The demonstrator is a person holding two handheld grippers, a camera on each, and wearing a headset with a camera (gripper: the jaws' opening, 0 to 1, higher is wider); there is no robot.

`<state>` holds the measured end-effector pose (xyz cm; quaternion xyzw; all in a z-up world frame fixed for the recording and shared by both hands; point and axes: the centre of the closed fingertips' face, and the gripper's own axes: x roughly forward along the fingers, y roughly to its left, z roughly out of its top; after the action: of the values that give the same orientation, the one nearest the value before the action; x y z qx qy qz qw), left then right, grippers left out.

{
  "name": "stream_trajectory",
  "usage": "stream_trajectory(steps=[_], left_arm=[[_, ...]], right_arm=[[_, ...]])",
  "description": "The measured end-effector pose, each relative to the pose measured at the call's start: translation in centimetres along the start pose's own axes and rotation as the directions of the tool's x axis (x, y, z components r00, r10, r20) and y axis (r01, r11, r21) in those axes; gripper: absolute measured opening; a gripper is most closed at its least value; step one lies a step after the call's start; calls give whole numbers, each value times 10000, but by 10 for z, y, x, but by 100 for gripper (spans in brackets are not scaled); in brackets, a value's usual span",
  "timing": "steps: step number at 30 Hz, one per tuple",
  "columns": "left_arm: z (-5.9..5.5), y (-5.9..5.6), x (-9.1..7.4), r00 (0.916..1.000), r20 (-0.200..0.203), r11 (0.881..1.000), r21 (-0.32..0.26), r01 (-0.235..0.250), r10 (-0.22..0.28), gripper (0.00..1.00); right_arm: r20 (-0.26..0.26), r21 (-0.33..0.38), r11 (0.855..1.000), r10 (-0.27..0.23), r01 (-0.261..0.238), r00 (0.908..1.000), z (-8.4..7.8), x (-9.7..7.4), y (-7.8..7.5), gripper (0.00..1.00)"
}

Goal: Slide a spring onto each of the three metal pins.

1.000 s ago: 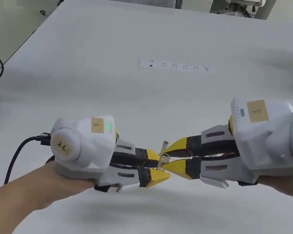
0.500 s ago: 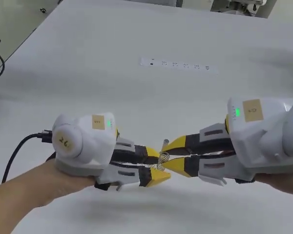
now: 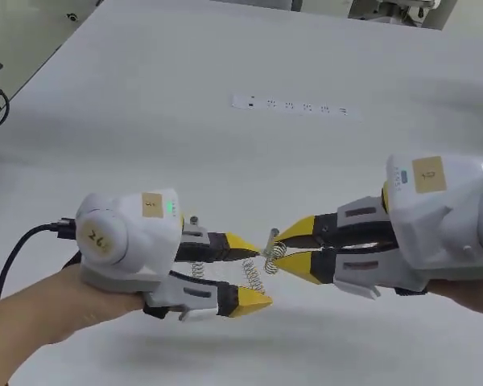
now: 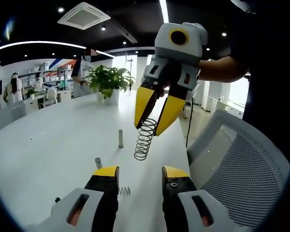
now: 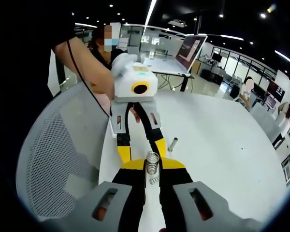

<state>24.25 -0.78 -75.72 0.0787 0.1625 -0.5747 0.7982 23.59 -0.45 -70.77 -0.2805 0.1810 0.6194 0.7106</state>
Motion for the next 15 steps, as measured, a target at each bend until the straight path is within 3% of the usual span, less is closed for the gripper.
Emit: stream_trajectory(steps=[6,15], left_arm=[[-2,4,-9,9997,-14,9996,-107,-249,249,39],[-10,21,-26,9945,-77,9944,-141,-1048,1047,49]], right_arm=[[-12,21,10000,-85,85,10000,-2,-1,-2,6],[-61,53,9998,-181,182,9998,-6,-3,-3,6]])
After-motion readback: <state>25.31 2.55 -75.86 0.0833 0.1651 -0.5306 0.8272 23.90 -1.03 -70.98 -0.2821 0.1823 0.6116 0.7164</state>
